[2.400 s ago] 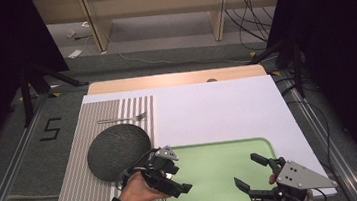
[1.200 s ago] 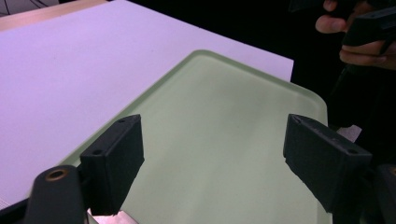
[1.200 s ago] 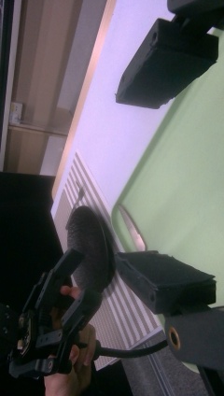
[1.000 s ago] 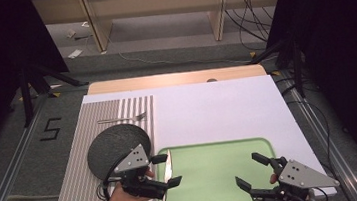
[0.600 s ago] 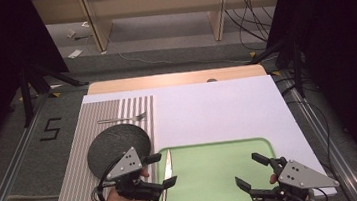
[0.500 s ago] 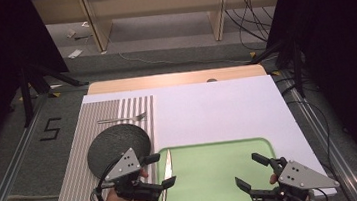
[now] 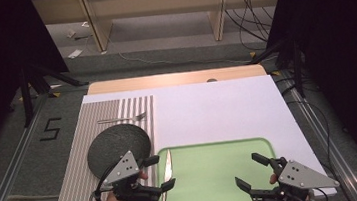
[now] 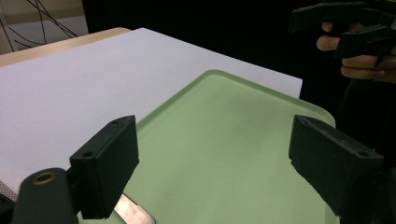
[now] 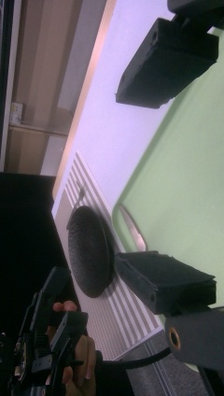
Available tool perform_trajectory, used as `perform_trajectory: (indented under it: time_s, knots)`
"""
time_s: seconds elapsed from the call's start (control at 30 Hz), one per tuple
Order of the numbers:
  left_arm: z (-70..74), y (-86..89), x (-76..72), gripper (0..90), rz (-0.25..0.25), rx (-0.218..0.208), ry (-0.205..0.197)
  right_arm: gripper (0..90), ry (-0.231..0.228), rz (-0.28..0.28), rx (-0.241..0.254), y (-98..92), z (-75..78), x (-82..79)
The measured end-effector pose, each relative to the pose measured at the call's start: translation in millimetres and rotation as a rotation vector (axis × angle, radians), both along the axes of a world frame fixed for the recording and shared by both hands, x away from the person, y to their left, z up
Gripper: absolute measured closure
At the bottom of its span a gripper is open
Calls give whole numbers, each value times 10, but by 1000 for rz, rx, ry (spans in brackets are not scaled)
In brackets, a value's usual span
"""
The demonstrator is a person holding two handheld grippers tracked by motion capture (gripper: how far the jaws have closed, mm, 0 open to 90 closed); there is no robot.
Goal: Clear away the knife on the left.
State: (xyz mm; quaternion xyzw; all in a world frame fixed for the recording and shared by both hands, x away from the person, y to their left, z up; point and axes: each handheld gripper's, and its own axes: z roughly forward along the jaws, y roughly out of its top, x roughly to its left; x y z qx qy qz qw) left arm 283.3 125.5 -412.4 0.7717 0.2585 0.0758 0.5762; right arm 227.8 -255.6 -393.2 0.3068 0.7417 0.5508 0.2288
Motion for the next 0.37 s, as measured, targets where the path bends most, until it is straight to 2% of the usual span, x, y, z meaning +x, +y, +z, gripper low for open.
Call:
perform_trajectory:
  time_s: [0.37]
  knots:
    - [-15, -29, 7, 156, -8, 13, 3, 199, 2, 0, -2, 0, -1, 1]
